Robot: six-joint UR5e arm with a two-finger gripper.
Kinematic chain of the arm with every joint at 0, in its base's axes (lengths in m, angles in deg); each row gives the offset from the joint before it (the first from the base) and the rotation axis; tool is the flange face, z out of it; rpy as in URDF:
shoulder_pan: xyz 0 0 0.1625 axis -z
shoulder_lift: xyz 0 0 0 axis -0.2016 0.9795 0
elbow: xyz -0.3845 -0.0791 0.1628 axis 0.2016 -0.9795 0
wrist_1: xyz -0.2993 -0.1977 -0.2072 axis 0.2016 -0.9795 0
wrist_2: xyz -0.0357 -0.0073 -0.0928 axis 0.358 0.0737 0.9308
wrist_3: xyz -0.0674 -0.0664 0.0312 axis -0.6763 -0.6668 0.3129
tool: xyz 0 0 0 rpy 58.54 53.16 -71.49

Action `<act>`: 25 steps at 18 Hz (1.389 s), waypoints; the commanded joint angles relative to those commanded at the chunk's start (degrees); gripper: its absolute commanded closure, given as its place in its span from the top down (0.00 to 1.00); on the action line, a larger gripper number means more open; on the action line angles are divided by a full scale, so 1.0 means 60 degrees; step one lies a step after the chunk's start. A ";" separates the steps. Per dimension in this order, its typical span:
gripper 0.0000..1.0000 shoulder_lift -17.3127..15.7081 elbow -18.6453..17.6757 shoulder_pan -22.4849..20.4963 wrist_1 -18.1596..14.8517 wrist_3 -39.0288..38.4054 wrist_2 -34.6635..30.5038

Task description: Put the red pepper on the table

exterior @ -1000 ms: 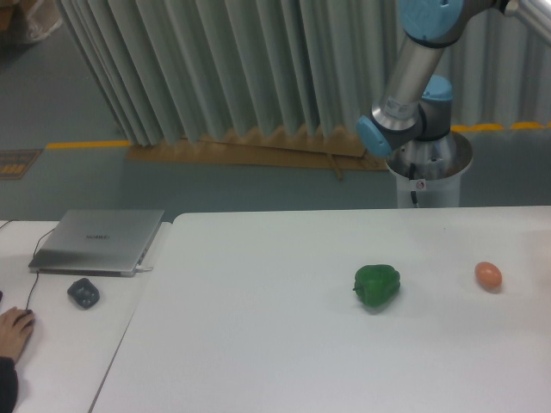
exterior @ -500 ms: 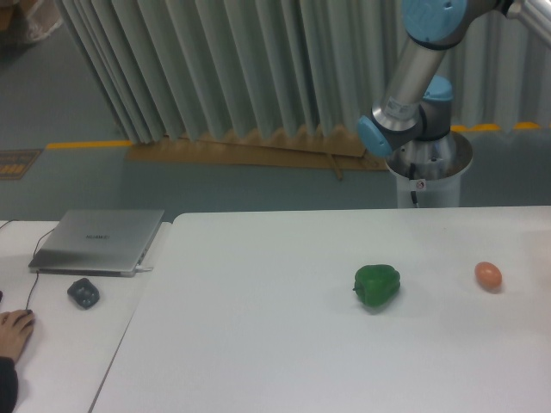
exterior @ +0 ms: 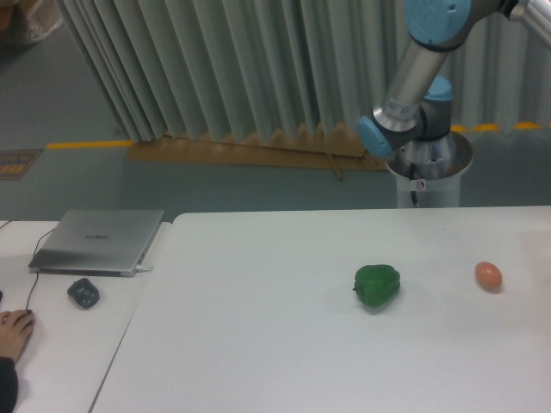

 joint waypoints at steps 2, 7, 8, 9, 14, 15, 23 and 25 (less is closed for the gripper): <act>0.48 0.0000 0.0000 0.0000 -0.0015 -0.0132 0.0015; 0.48 -0.0015 -0.0015 -0.0467 -0.0073 -0.0527 0.0947; 0.48 -0.0058 -0.0015 -0.0643 -0.0146 -0.0804 0.1590; 0.48 -0.0117 -0.0044 -0.0746 -0.0175 -0.1126 0.1814; 0.48 -0.0381 -0.0030 -0.0865 -0.0585 -0.2664 0.2373; 0.48 -0.0439 -0.0044 -0.0850 -0.0615 -0.3000 0.2460; 0.48 -0.0791 0.0029 -0.0689 -0.0879 -0.7379 0.4641; 0.48 -0.0907 0.0073 -0.0630 -0.0894 -0.8113 0.4994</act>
